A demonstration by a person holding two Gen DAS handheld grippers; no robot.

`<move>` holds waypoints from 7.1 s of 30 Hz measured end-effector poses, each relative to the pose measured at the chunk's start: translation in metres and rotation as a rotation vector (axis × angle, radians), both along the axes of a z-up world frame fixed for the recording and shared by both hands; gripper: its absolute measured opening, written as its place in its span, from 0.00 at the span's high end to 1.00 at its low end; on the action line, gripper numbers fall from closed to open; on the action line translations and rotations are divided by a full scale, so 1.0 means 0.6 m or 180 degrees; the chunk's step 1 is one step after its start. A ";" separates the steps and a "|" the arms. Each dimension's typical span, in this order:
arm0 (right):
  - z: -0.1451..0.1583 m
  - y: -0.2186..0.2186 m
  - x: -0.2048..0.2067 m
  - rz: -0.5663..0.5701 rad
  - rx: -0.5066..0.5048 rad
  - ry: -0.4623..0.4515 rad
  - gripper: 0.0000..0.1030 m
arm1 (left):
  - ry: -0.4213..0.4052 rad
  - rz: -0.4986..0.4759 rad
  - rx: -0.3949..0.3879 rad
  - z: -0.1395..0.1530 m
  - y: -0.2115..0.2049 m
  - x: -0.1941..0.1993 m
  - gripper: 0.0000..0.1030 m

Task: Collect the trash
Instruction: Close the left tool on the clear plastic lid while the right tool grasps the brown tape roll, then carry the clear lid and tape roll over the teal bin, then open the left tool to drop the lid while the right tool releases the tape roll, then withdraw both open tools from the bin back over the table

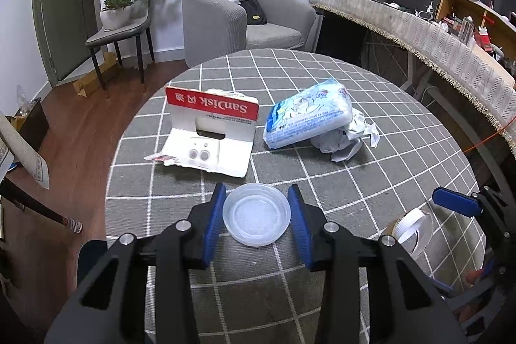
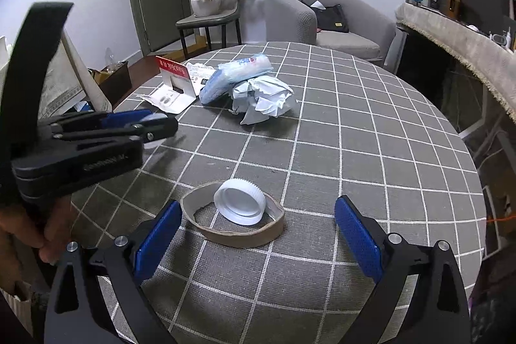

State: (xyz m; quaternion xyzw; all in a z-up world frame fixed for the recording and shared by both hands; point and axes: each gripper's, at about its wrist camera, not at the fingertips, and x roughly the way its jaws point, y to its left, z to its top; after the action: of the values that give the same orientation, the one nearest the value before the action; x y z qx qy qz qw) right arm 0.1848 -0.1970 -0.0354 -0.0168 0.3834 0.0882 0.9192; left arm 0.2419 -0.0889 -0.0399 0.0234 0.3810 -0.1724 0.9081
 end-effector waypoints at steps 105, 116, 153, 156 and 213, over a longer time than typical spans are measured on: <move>-0.068 0.547 0.094 0.1483 0.0333 0.0548 0.43 | 0.1455 0.0983 0.0009 -0.270 0.505 -0.084 0.48; -0.146 0.569 0.123 0.1370 0.0185 0.0868 0.43 | 0.1041 0.1130 -0.0077 -0.190 0.545 -0.101 0.46; -0.397 0.570 0.111 0.1409 -0.0586 0.1697 0.29 | -0.0017 0.0946 -0.0375 0.061 0.506 -0.150 0.64; -0.384 0.569 0.109 0.1478 -0.0526 0.1643 0.26 | -0.0047 0.0963 -0.0394 0.071 0.504 -0.148 0.64; 0.109 0.205 0.082 0.1187 0.0199 -0.0586 0.09 | -0.0452 0.0676 -0.0207 0.149 0.290 -0.080 0.26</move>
State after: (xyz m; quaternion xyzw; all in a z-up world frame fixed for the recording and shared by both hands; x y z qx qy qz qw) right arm 0.2338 -0.0742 0.0301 -0.0670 0.2851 0.2667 0.9182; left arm 0.1939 0.0852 0.0497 -0.0343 0.3103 -0.0855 0.9462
